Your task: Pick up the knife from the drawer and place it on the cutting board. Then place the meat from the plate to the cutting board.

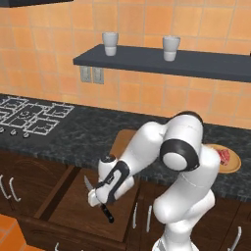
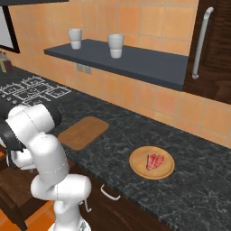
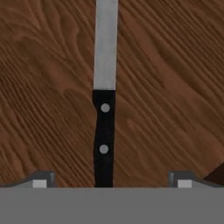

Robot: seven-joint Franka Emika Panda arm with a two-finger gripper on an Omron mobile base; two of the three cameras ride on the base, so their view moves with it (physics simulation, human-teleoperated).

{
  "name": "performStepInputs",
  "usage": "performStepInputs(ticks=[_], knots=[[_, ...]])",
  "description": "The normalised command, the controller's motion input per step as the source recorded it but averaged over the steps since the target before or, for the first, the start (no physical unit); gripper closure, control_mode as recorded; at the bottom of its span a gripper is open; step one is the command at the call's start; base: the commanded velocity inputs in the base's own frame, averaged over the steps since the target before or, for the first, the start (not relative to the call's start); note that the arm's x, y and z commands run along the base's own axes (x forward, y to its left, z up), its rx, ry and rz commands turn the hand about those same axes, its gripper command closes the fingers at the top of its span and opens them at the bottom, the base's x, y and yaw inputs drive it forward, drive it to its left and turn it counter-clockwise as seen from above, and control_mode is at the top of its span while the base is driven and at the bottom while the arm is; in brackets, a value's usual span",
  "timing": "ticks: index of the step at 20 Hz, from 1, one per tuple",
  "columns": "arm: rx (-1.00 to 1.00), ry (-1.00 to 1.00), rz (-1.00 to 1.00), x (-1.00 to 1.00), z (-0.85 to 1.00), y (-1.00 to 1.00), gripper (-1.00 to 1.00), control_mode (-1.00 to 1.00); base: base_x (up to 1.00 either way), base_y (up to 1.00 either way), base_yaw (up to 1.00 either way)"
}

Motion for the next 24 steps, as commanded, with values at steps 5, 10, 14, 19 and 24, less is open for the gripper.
performStepInputs(ticks=[5, 10, 14, 19, 24], knots=[[0.0, 0.0, 0.03, 0.25, -0.4, 0.03, -1.0, -1.0, 0.0, 0.0, 0.0], [-0.09, 0.0, 0.04, 0.19, -0.38, 0.59, -1.0, -1.0, 0.0, 0.0, 0.0], [-0.16, 0.0, 0.02, 0.05, -0.68, 0.98, 1.0, -1.0, 0.0, 0.0, 0.0], [-0.13, -0.03, 0.0, -0.18, -0.96, 0.72, 1.0, -1.0, 0.0, 0.0, 0.0], [0.03, -0.02, 0.03, -0.26, -0.97, 0.15, 1.0, -1.0, 0.0, 0.0, 0.0]])
